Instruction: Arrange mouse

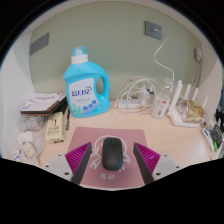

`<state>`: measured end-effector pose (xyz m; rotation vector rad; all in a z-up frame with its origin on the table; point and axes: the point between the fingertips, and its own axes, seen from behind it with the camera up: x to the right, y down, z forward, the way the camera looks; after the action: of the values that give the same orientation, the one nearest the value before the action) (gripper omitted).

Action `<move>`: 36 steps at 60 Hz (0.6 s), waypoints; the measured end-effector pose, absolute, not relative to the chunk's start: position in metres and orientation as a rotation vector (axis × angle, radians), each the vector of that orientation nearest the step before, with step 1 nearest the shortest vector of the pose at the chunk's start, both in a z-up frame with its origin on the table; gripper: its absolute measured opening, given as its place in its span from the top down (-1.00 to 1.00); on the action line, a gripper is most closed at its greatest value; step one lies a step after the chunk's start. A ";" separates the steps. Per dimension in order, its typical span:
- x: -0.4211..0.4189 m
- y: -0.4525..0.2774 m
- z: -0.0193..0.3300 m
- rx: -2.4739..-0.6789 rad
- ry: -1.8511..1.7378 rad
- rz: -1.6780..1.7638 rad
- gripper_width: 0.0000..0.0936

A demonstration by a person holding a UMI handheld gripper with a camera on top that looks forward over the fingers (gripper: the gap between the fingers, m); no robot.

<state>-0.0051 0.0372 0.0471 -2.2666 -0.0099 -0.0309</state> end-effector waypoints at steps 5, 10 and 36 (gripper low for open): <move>-0.008 0.014 0.080 -2.236 -0.004 -0.048 -0.82; -0.011 -0.014 0.112 -2.202 0.006 -0.072 -0.82; -0.037 -0.172 0.180 -2.146 0.025 -0.148 -0.82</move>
<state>-0.0368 -0.1724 0.1802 -2.1456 0.0246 -0.1483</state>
